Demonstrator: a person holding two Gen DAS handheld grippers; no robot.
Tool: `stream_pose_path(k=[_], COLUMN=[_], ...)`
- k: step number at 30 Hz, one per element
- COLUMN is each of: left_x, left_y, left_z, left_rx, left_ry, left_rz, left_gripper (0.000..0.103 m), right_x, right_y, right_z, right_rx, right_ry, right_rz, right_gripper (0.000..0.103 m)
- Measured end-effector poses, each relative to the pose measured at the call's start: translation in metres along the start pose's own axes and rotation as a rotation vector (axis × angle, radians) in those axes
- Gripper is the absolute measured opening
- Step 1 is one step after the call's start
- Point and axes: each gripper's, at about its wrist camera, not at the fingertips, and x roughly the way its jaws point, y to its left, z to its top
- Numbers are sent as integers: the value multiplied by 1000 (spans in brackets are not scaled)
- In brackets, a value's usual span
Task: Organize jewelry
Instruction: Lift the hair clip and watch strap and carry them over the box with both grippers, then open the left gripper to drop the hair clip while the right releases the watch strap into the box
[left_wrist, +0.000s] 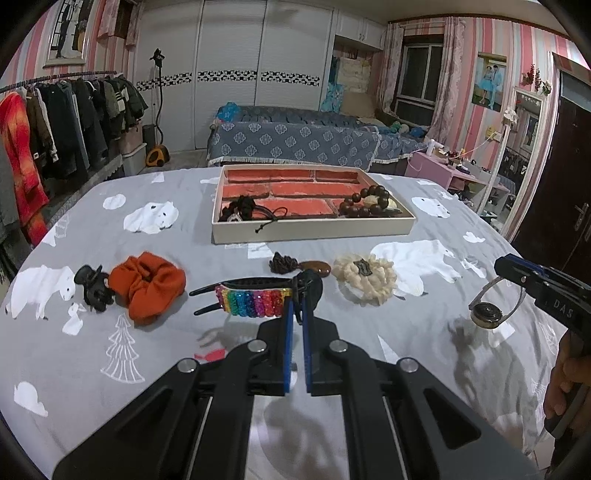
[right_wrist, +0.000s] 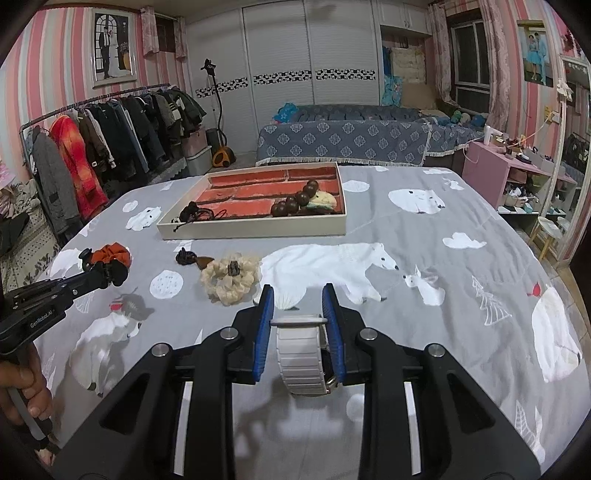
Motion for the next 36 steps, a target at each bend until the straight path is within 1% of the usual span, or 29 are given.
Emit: stream_pose_path(k=[5,9,16,23,27,31,36], left_x=[13,22,47,76,104,140,181], left_y=[4,8,19,22,22,28,39], left_z=[16,42,88,129,145,153,161], left_rx=[6,17,30,64,69,53,28], left_ry=[1,-26,-62,-93,-95,-57,-11], left_rz=[-1,6,22,23,25,20,25], left_gripper=[5,5,5,5,5,5,5], right_x=[12,22,43,71,102,141,185], right_y=[-1,0,2,4,2,1,-3], right_z=[17,37,87,130,150,166,182], right_rx=[-3,-15,-29,-33,-27,-29,-21], right_ry=[-9,-25,-94,-127,-107,-83,-66], right_rz=[2,3,4,25,51,66,58], right_gripper=[28,28,28,28,28,28,28])
